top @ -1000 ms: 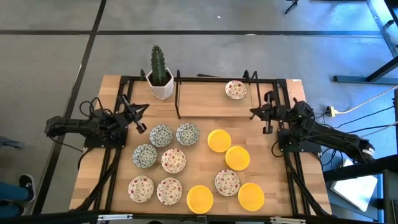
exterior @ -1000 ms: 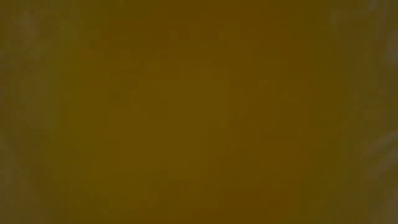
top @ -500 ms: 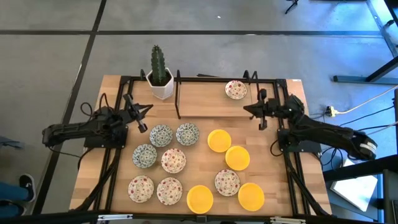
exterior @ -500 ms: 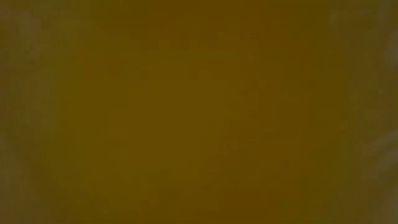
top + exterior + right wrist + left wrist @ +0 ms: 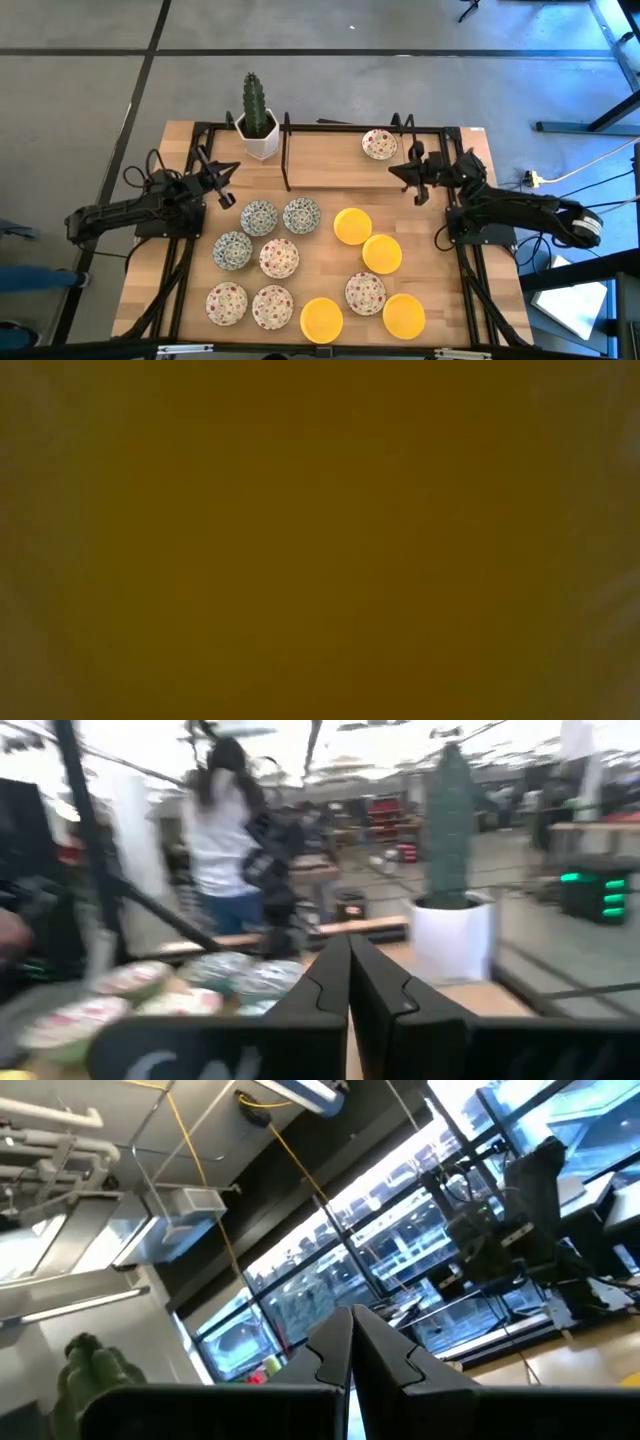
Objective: Pick & Place Mini bowls
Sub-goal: Put the blue printed bowl on the shelf
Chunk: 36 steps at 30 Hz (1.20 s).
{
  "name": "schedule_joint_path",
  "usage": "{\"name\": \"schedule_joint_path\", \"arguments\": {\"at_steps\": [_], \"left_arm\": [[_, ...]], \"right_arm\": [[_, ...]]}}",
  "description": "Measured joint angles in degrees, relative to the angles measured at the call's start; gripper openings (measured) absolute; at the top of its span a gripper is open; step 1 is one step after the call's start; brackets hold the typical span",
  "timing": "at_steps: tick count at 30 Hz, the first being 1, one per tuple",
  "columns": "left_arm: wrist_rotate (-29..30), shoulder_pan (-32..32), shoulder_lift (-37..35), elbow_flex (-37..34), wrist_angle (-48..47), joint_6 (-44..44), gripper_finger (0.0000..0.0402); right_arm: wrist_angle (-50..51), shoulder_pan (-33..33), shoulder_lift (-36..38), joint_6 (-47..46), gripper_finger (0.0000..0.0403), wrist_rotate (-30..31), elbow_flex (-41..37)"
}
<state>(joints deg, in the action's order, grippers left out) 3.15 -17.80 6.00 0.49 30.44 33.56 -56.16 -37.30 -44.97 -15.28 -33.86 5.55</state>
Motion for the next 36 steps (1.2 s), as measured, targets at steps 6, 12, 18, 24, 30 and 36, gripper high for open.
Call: {"name": "schedule_joint_path", "arguments": {"at_steps": [6,12,18,24,30,36], "left_arm": [[3.4,0.0,0.0,0.0,0.1,-6.1,0.0003],[4.9,0.0,0.0,0.0,-0.9,-11.1,0.0003],[7.1,0.0,0.0,0.0,-1.4,-13.0,0.0003],[9.0,0.0,0.0,0.0,-4.3,-20.3,0.0003],[10.1,1.0,0.9,2.7,-13.2,-22.7,0.0004],[14.5,3.6,8.2,17.6,-24.7,-22.6,0.0004]], "right_arm": [[2.6,0.0,12.6,-8.5,0.0002,-10.7,0.0],[19.6,0.0,27.9,-3.9,0.0001,-10.8,0.0],[34.2,0.0,38.0,4.4,0.0001,-7.9,0.0],[36.9,0.0,41.5,7.0,0.0009,-8.8,0.0],[37.7,0.0,41.5,7.0,0.0008,-7.8,0.0],[37.8,0.0,41.5,6.7,0.0008,-8.1,0.0]]}}
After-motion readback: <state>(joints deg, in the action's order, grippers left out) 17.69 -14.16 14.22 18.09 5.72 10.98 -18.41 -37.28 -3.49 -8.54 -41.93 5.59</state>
